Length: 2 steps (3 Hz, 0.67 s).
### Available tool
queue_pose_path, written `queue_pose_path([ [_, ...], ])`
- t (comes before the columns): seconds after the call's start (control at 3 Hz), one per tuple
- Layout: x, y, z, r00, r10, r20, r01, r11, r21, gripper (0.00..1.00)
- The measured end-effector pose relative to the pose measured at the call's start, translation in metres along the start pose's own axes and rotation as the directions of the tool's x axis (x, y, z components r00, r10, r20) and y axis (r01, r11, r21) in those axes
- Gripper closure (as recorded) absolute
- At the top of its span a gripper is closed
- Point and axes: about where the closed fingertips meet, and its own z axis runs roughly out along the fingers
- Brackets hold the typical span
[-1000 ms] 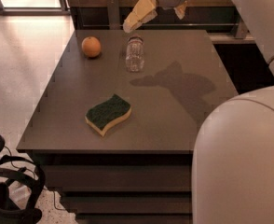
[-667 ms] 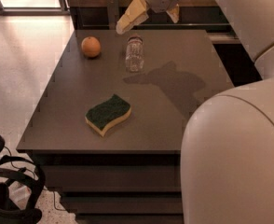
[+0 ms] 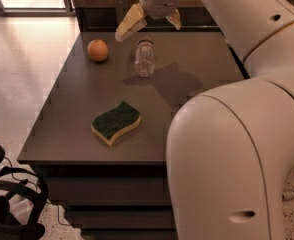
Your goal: Place water bottle upright
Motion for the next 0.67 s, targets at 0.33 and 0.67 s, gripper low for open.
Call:
queue_pose_path([
  [0.33,-0.018,0.003,0.017,1.000,0.005,-0.009,-0.005,0.9999,0.014,0.00],
  [0.67,-0.031,0.004,0.032,1.000,0.016,-0.014,-0.016,0.9996,0.021,0.00],
])
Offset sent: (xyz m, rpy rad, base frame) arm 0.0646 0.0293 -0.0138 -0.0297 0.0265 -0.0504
